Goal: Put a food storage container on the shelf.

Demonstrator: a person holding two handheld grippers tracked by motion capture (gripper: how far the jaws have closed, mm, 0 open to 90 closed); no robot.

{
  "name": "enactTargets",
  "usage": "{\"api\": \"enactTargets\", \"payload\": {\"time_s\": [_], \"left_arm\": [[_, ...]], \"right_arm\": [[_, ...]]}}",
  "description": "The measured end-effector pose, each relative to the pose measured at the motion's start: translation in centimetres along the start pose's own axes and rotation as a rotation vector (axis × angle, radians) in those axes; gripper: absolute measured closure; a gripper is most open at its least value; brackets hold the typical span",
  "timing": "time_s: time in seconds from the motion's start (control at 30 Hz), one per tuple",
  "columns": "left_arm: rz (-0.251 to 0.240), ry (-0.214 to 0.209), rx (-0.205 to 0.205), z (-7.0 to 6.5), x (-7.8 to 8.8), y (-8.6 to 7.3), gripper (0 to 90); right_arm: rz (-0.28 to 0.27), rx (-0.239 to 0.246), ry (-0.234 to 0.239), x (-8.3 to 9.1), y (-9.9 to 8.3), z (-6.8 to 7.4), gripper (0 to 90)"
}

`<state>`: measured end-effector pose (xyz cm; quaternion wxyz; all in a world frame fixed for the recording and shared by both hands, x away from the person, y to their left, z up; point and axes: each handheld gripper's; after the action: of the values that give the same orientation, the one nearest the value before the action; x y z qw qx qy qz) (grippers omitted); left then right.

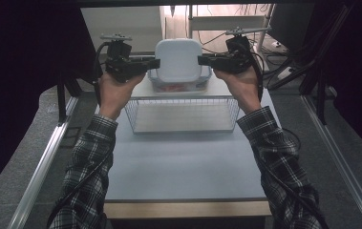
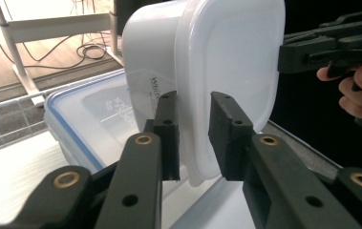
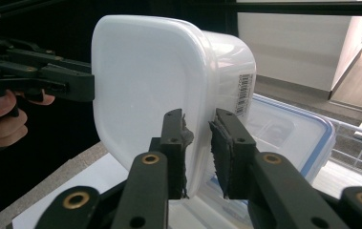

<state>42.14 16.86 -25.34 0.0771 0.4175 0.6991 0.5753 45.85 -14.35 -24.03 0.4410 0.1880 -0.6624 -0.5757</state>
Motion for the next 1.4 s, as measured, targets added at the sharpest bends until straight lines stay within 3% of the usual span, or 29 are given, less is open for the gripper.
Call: {"api": "enactTargets", "payload": {"time_s": [0.43,0.57,0.73,1.1,1.23,1.4], "left_arm": [[0.005,0.032,0.012,0.5,-1.2,0.2,64.3],[-0.004,0.015,0.047,1.0,-1.4,0.3,60.0],[0.0,0.021,0.057,1.4,-1.8,0.7,58.8],[-0.014,0.116,0.02,1.4,-2.4,1.7,53.2],[-0.041,0.115,0.032,1.5,-2.6,1.8,53.2],[-0.043,0.131,0.0,1.1,-2.6,1.8,58.8]], "right_arm": [[0.016,0.003,-0.043,-1.1,-0.1,-0.6,66.9],[0.029,-0.002,-0.048,-1.5,-0.3,-0.7,66.0],[0.024,-0.013,-0.039,-1.6,-0.3,-0.9,65.7],[0.018,-0.008,-0.041,-1.9,0.2,-0.6,64.4],[0.033,0.005,-0.066,-2.1,0.0,-0.6,63.4],[0.035,-0.016,-0.054,-2.4,-0.6,-0.9,63.4]]}}
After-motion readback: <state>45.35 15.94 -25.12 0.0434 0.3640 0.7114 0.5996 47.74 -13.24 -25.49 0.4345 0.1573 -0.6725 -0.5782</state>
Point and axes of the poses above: each handheld gripper's, and its own axes: x roughly backward along the jaws, y roughly out of its top, z roughly to its left, and after that the axes turned 7 degrees about x, right-handed
